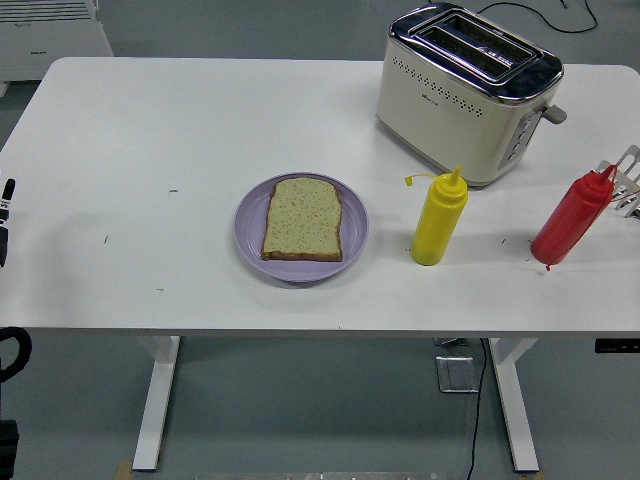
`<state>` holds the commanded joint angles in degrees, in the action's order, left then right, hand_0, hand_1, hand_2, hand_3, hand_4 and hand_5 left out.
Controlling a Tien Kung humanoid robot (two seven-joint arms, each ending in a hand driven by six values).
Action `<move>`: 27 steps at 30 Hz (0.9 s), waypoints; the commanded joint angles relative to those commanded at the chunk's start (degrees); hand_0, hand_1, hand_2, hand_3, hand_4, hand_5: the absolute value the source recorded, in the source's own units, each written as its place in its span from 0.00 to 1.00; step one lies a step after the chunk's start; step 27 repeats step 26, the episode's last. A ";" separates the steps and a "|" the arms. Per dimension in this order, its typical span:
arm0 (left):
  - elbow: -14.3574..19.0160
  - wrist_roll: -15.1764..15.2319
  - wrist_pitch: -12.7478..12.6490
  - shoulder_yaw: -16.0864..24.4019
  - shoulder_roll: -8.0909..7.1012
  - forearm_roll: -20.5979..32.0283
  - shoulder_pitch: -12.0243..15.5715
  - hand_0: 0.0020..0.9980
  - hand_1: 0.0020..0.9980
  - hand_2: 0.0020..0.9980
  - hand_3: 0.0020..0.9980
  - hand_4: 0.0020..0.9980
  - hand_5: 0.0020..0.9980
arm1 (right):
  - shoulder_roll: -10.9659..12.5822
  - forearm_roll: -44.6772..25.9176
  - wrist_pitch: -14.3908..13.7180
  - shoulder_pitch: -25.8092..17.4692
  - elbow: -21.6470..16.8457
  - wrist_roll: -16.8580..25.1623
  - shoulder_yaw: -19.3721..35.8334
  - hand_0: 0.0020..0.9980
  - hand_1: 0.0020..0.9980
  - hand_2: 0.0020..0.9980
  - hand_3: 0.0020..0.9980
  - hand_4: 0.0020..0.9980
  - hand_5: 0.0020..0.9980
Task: Pick up the cup,pour liquid into bread,place the cup on the desk
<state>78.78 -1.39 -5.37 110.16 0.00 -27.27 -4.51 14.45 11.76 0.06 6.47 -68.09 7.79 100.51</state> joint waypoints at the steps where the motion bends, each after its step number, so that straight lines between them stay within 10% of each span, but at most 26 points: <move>1: 0.00 0.00 -0.01 -0.01 0.00 0.01 -0.02 0.78 0.73 0.72 0.65 0.52 0.94 | 0.00 -0.04 -0.04 0.00 0.01 0.01 0.03 0.76 0.69 0.71 0.73 0.59 0.65; 27: 0.13 -0.03 0.11 -0.56 0.00 -0.12 0.25 0.78 0.73 0.72 0.65 0.52 0.94 | -0.15 -0.71 -0.71 -0.24 0.69 0.13 0.17 0.75 0.68 0.71 0.72 0.58 0.62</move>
